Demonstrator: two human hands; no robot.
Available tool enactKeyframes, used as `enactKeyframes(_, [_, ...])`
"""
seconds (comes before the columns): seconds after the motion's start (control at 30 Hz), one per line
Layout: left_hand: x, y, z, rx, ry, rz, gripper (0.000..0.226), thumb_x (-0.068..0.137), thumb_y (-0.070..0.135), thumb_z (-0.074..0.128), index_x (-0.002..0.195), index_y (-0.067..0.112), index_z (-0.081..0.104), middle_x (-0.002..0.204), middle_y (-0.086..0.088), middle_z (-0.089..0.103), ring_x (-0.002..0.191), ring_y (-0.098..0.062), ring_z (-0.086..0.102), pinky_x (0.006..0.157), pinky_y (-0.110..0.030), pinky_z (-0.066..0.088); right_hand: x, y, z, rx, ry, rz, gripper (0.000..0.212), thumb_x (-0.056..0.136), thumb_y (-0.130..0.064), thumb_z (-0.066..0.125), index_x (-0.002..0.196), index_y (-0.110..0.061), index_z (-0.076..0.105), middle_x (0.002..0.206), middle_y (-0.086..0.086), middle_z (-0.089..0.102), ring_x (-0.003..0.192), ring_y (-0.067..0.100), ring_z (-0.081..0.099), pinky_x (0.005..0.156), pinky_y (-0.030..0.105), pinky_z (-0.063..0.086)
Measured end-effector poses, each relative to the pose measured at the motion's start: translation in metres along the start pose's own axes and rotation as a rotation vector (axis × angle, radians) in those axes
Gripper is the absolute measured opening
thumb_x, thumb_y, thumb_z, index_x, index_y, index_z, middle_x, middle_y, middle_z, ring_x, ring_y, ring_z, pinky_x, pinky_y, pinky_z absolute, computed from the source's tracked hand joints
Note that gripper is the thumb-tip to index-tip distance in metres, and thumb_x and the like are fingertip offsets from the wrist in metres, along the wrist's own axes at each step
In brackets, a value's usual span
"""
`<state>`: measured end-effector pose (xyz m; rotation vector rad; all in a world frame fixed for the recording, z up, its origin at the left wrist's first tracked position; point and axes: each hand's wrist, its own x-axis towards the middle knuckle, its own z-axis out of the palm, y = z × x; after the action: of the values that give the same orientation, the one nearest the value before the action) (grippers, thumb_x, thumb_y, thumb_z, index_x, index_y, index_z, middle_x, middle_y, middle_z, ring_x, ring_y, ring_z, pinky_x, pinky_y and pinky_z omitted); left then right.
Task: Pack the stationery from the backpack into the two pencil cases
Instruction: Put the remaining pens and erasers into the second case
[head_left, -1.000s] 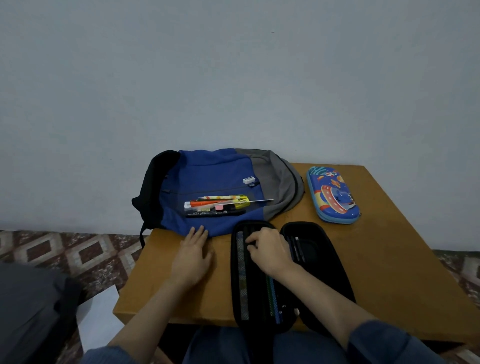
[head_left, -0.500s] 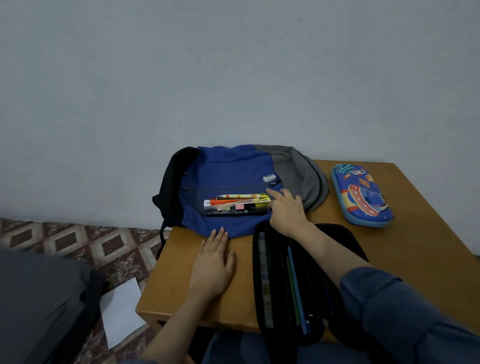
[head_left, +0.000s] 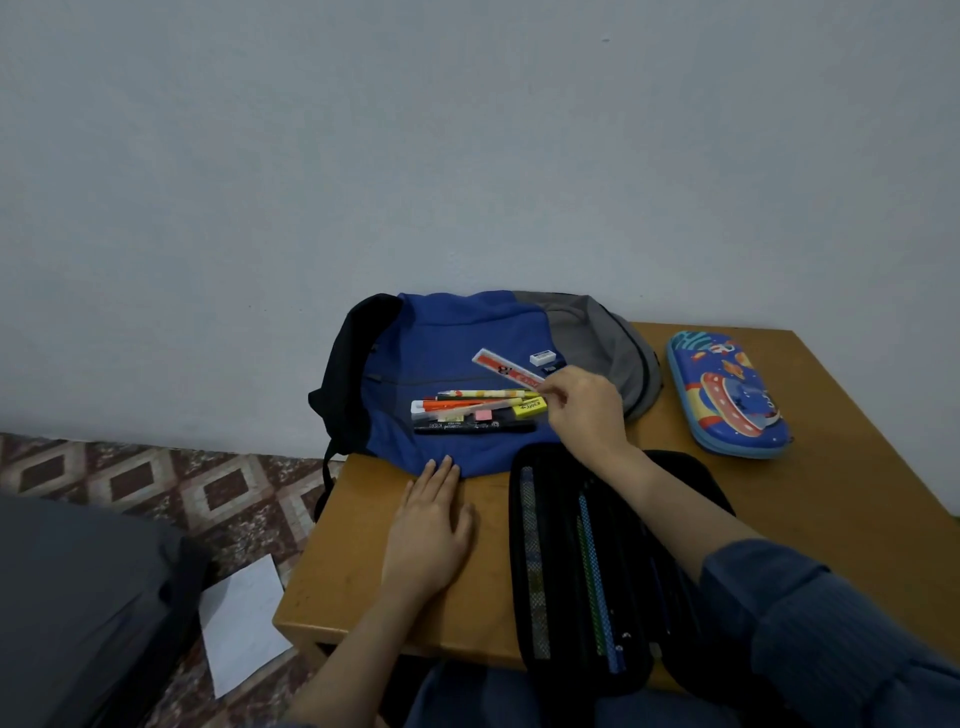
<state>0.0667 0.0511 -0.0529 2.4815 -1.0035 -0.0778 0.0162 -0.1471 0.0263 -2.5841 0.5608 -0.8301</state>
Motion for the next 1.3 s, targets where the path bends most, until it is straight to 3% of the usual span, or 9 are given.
enactKeyframes(0.17, [0.000, 0.001, 0.001, 0.004, -0.007, -0.004, 0.054, 0.099, 0.039, 0.033, 0.148, 0.021, 0.018, 0.157, 0.007, 0.012, 0.144, -0.006, 0.004, 0.117, -0.026, 0.001, -0.005, -0.012, -0.025, 0.266, 0.106, 0.134, 0.021, 0.084, -0.009, 0.066, 0.100, -0.005, 0.054, 0.087, 0.003, 0.061, 0.076, 0.015, 0.059, 0.062, 0.026, 0.048])
enactKeyframes(0.37, [-0.001, 0.002, -0.002, 0.053, -0.046, -0.006, 0.056, 0.099, 0.042, 0.025, 0.149, 0.018, 0.016, 0.157, 0.006, 0.012, 0.145, -0.008, 0.004, 0.116, -0.026, 0.002, -0.024, -0.009, -0.043, 0.584, -0.063, 0.480, 0.005, 0.084, -0.007, 0.066, 0.085, -0.008, 0.061, 0.082, 0.005, 0.063, 0.074, 0.016, 0.061, 0.062, 0.020, 0.050])
enactKeyframes(0.5, [0.004, 0.006, -0.006, 0.069, -0.093, -0.028, 0.054, 0.100, 0.035, 0.032, 0.148, 0.017, 0.019, 0.157, 0.003, 0.014, 0.145, -0.011, 0.007, 0.118, -0.029, 0.005, -0.041, -0.001, -0.055, 0.768, -0.159, 0.642, 0.018, 0.089, -0.010, 0.061, 0.070, -0.007, 0.060, 0.077, 0.008, 0.065, 0.064, 0.015, 0.060, 0.059, 0.025, 0.048])
enactKeyframes(0.6, [0.005, 0.016, -0.017, -0.039, -0.109, -0.070, 0.050, 0.096, 0.028, 0.044, 0.143, 0.014, 0.034, 0.150, -0.001, 0.033, 0.140, -0.015, 0.025, 0.114, -0.029, 0.022, -0.052, 0.004, -0.067, 0.870, -0.171, 0.729, 0.017, 0.089, -0.009, 0.061, 0.072, -0.004, 0.062, 0.073, 0.009, 0.064, 0.062, 0.017, 0.060, 0.058, 0.025, 0.048])
enactKeyframes(0.67, [-0.001, 0.029, -0.022, -0.095, 0.004, -0.054, 0.033, 0.094, 0.025, 0.050, 0.125, 0.015, 0.054, 0.124, -0.001, 0.054, 0.121, -0.016, 0.045, 0.101, -0.026, 0.037, -0.060, 0.008, -0.071, 0.873, -0.204, 0.790, 0.012, 0.088, -0.010, 0.062, 0.079, -0.002, 0.065, 0.073, 0.010, 0.065, 0.061, 0.018, 0.060, 0.055, 0.025, 0.047])
enactKeyframes(0.73, [-0.013, 0.047, -0.026, -0.114, 0.085, -0.003, 0.016, 0.092, 0.025, 0.053, 0.103, 0.018, 0.063, 0.098, 0.004, 0.057, 0.101, -0.014, 0.052, 0.088, -0.026, 0.043, -0.069, 0.012, -0.071, 0.839, -0.257, 0.834, 0.011, 0.088, -0.010, 0.062, 0.087, 0.000, 0.066, 0.070, 0.009, 0.064, 0.058, 0.018, 0.057, 0.053, 0.024, 0.043])
enactKeyframes(0.83, [-0.029, 0.072, -0.024, -0.101, -0.008, 0.037, 0.019, 0.092, 0.035, 0.053, 0.087, 0.019, 0.064, 0.082, 0.008, 0.053, 0.085, -0.011, 0.051, 0.083, -0.029, 0.045, -0.081, 0.015, -0.067, 0.827, -0.315, 0.861, 0.012, 0.090, -0.008, 0.056, 0.087, 0.000, 0.065, 0.067, 0.006, 0.063, 0.051, 0.013, 0.051, 0.050, 0.023, 0.035])
enactKeyframes(1.03, [-0.039, 0.092, -0.018, 0.073, -0.091, 0.002, 0.036, 0.080, 0.057, 0.057, 0.078, 0.021, 0.059, 0.091, 0.005, 0.054, 0.091, -0.013, 0.053, 0.086, -0.031, 0.041, -0.096, 0.016, -0.062, 0.765, -0.307, 0.841, 0.011, 0.088, -0.004, 0.056, 0.085, 0.000, 0.066, 0.076, 0.011, 0.066, 0.048, 0.012, 0.048, 0.041, 0.018, 0.034])
enactKeyframes(1.3, [-0.040, 0.100, -0.014, 0.181, -0.112, -0.027, 0.032, 0.083, 0.044, 0.059, 0.092, 0.014, 0.063, 0.105, -0.001, 0.057, 0.101, -0.018, 0.053, 0.089, -0.032, 0.040, -0.103, 0.017, -0.057, 0.646, -0.261, 0.814, 0.011, 0.086, -0.002, 0.058, 0.076, -0.003, 0.062, 0.079, 0.012, 0.068, 0.048, 0.014, 0.052, 0.040, 0.020, 0.035])
